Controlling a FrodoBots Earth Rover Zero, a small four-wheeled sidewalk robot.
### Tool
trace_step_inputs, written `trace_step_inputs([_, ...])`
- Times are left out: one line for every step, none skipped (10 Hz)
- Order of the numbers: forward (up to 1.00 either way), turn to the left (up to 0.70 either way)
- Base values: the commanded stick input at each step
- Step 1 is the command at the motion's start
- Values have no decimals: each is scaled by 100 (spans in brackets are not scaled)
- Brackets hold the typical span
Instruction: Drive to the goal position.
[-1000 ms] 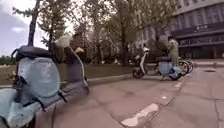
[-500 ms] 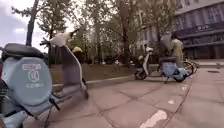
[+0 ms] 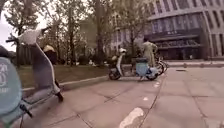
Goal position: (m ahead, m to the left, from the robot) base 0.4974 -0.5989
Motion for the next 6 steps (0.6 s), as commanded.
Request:
trace_step_inputs([0,-70])
trace_step_inputs([0,-70])
trace_step_inputs([0,-70])
trace_step_inputs([0,-70])
trace_step_inputs([0,-70])
trace_step_inputs([0,-70])
